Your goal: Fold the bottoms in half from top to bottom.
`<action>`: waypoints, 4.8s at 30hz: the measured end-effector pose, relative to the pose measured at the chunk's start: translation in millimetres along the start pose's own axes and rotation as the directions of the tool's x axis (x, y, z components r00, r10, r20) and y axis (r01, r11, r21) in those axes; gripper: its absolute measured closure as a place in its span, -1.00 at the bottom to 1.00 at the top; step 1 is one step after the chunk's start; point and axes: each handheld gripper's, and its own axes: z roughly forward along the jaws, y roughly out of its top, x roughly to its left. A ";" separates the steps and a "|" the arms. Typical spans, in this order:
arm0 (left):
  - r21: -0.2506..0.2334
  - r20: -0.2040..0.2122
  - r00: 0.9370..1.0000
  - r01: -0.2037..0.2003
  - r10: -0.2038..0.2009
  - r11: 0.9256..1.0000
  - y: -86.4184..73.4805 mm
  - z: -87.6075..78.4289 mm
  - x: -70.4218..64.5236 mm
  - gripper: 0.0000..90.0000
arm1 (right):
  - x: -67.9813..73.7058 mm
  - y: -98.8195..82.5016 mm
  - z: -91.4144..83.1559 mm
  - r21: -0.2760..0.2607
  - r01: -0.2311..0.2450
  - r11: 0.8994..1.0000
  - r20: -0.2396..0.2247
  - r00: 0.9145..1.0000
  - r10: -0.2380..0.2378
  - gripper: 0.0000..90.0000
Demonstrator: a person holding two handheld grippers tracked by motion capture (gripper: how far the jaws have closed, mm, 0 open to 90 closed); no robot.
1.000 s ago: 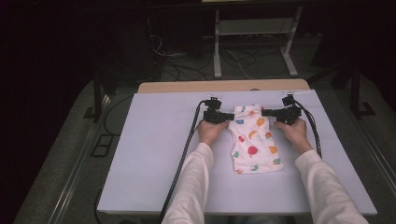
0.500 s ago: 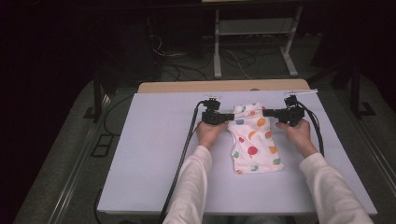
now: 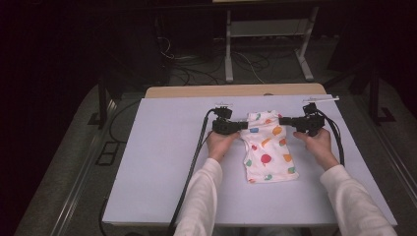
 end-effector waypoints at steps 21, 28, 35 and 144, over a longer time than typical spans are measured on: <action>0.005 0.027 1.000 -0.009 0.009 1.000 -6.9 -9.2 -14.3 0.94 | 5.9 -10.9 -14.2 0.006 0.011 1.000 -0.017 1.000 -0.011 0.97; 0.011 0.037 0.999 -0.020 0.020 1.000 -9.7 -13.4 -20.7 0.94 | 8.6 -16.7 -19.9 0.005 0.010 1.000 -0.028 1.000 -0.010 0.97; 0.017 0.052 0.998 -0.027 0.026 0.999 -13.0 -17.3 -26.1 0.94 | 12.1 -21.7 -25.7 0.010 0.016 1.000 -0.032 0.999 -0.016 0.97; 0.070 0.109 0.983 -0.156 0.148 0.985 -87.2 -16.2 -55.7 0.92 | 51.5 4.4 41.2 0.322 0.024 0.946 0.001 1.000 -0.025 0.98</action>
